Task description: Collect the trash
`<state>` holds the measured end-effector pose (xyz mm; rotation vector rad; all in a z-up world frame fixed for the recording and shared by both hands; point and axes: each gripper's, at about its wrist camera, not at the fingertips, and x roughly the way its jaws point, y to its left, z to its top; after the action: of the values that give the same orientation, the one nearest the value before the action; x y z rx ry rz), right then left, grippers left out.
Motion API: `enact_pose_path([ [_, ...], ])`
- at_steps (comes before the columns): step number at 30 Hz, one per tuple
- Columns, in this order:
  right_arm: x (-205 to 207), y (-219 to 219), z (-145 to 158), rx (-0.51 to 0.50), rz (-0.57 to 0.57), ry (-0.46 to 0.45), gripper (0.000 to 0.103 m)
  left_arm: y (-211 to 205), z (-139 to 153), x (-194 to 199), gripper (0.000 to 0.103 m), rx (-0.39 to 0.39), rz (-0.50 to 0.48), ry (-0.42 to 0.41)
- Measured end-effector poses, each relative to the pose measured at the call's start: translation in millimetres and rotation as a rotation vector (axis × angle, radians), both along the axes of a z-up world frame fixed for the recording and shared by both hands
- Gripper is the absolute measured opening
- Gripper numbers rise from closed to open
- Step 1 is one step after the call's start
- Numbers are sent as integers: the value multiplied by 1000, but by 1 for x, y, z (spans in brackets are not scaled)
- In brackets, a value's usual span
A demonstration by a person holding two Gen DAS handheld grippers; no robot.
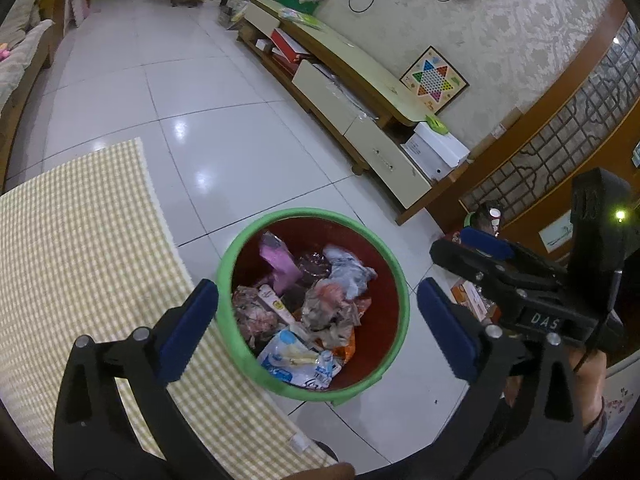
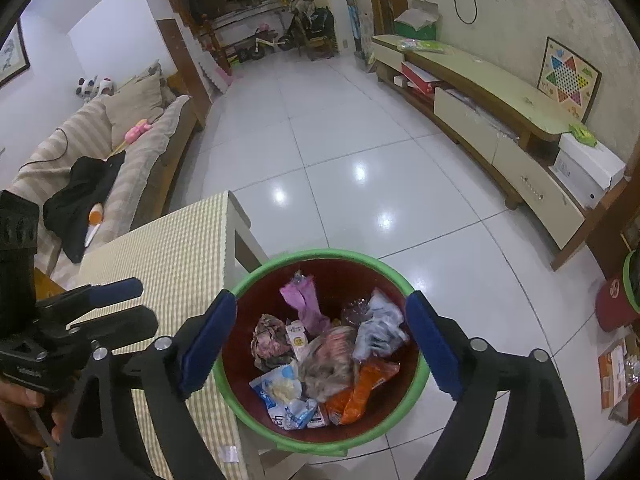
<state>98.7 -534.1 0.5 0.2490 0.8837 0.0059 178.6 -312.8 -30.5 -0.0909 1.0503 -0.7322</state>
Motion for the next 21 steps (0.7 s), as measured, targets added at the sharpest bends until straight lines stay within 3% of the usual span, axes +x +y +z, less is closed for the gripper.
enact_pose_path([
  [9, 5, 19, 8, -33, 22, -31, 89, 24, 8, -7, 97, -4, 20, -8],
  [21, 10, 75, 27, -69, 95, -118, 90, 103, 46, -25, 97, 67, 155, -143],
])
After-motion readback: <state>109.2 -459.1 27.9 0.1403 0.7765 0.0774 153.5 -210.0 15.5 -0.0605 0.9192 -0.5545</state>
